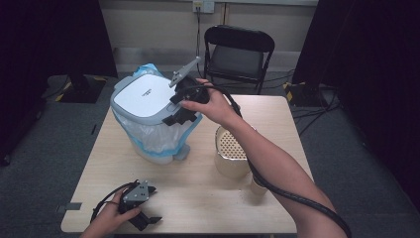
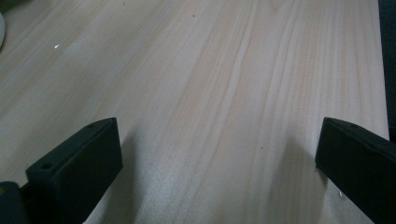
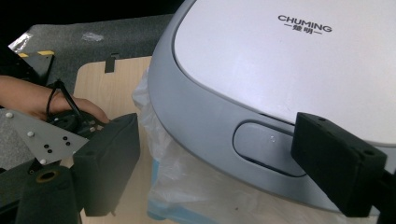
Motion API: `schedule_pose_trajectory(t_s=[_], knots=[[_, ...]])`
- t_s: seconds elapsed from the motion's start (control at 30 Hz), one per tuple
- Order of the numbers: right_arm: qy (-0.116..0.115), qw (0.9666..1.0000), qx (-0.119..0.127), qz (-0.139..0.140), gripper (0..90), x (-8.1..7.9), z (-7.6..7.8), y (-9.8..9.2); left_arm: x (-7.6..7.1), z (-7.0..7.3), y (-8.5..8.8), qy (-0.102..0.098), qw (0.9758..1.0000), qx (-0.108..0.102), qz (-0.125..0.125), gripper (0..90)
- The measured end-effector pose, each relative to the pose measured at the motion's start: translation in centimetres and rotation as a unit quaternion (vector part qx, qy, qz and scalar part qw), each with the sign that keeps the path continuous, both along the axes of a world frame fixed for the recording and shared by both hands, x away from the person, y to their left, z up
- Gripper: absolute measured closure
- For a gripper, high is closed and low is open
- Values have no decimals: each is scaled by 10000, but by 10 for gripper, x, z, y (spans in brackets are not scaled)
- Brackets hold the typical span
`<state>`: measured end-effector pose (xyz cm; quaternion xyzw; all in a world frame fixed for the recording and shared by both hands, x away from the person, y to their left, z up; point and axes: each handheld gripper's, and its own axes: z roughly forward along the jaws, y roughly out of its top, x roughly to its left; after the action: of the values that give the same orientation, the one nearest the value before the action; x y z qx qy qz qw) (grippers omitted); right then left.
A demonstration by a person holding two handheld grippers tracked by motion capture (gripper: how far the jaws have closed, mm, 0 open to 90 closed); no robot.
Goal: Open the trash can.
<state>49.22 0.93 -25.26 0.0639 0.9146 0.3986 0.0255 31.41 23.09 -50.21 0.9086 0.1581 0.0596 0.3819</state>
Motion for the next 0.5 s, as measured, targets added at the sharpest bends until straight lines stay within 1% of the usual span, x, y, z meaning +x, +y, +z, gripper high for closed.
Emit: schedule_pose_trajectory(t_s=[0.13,0.17,0.2,0.23,0.27,0.3,0.37,0.4,0.43,0.5], knots=[[37,10000,-23,-39,154,0,0,-2,0,0,0,1,10000,0,2,0],[7,10000,-13,-18,154,0,-1,-3,0,0,0,0,10000,0,0,0],[35,10000,-59,-48,154,0,0,-4,0,0,0,0,10000,0,1,0],[24,10000,-45,-52,155,0,-1,-5,0,0,0,1,10000,1,1,0],[1,10000,-43,-56,188,-1,0,-7,0,0,0,-3,10000,21,3,0],[-79,9999,-108,-33,193,-3,1,-9,0,0,0,1,10000,-3,0,0],[-162,9998,-78,-22,171,-7,1,-13,0,0,0,0,10000,-4,0,0],[-130,9999,-22,-11,172,-9,1,-18,0,0,0,-7,10000,25,9,0],[-121,9999,-14,-9,167,-11,1,-22,0,0,0,1,10000,-5,2,0],[-113,9999,-33,-32,163,-13,-1,-29,0,0,0,1,10000,1,-1,0]])
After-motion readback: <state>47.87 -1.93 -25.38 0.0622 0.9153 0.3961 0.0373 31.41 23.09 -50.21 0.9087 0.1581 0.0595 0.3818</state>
